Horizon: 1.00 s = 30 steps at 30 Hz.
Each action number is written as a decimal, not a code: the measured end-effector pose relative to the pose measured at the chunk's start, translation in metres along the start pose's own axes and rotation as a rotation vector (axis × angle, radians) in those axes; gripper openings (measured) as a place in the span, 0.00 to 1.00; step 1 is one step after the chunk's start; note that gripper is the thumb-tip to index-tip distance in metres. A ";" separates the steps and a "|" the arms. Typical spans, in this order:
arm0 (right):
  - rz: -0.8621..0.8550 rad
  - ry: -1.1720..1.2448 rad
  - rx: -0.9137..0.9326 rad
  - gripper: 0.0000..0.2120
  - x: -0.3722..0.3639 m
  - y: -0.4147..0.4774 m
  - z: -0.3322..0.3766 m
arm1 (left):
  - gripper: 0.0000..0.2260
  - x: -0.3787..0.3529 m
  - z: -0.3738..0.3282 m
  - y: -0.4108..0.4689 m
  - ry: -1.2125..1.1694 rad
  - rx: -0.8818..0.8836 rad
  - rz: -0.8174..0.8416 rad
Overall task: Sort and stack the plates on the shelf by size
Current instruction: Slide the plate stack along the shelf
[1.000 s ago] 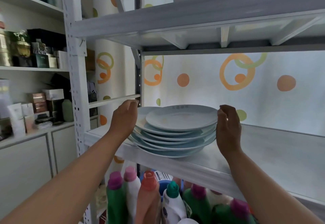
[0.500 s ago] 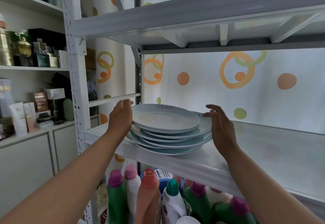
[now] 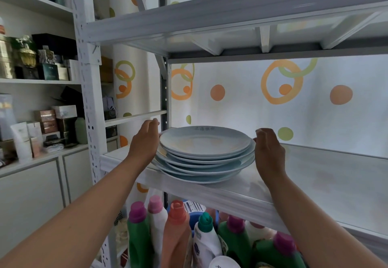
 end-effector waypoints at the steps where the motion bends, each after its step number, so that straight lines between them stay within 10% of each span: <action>1: -0.007 0.005 -0.003 0.13 0.000 0.000 0.000 | 0.17 -0.001 -0.001 -0.001 0.036 -0.008 0.016; 10: -0.079 -0.045 0.058 0.12 0.004 -0.005 0.007 | 0.19 -0.003 0.001 0.002 0.098 -0.031 0.177; 25: 0.296 0.013 0.029 0.16 -0.013 -0.003 0.006 | 0.18 0.000 0.017 0.004 0.085 -0.008 0.001; 30: 0.148 0.004 0.004 0.17 -0.008 -0.001 0.001 | 0.19 0.007 0.019 0.008 0.054 0.056 -0.032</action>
Point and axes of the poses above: each hand's wrist, its own y-axis towards the middle knuckle, its own x-axis out of the back of the hand, z = x × y, the point moved 4 cm from there along y, towards the middle knuckle, and after that the axes turned 13 degrees about z, right-handed, at the moved point
